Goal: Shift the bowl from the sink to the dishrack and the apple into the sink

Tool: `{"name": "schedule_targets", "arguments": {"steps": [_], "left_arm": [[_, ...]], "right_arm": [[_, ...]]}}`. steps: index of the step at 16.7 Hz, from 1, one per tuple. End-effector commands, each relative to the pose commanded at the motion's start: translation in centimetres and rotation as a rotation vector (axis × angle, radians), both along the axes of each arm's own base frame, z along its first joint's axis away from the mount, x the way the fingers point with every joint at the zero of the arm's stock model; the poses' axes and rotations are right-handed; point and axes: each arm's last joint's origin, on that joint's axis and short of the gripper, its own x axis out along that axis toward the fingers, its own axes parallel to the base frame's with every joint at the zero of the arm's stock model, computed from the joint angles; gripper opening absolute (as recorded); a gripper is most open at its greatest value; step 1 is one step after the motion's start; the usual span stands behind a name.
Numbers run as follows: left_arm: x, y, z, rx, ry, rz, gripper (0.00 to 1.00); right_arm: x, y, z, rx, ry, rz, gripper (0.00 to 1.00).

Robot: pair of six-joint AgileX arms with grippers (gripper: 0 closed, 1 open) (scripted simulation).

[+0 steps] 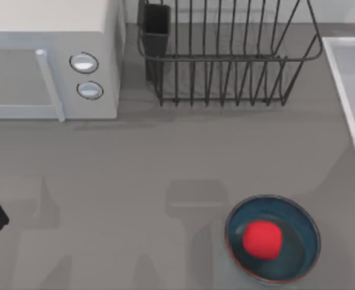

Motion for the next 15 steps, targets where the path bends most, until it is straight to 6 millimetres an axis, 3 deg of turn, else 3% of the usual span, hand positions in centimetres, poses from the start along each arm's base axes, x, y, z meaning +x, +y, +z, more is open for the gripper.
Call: {"name": "schedule_targets", "arguments": {"steps": [4,8,11,15], "left_arm": [[0.0,0.0,0.0,0.000,0.000,0.000,1.00],[0.0,0.0,0.0,0.000,0.000,0.000,1.00],[0.0,0.0,0.0,0.000,0.000,0.000,1.00],[0.0,0.0,0.0,0.000,0.000,0.000,1.00]], "right_arm": [[-0.5,-0.4,1.5,-0.001,-0.003,0.000,0.00],[-3.9,-2.8,7.9,-0.003,-0.003,0.000,0.00],[-8.9,-4.1,14.9,-0.005,-0.003,0.003,0.00],[-18.0,-3.6,23.8,-0.009,-0.005,0.004,0.00]]}}
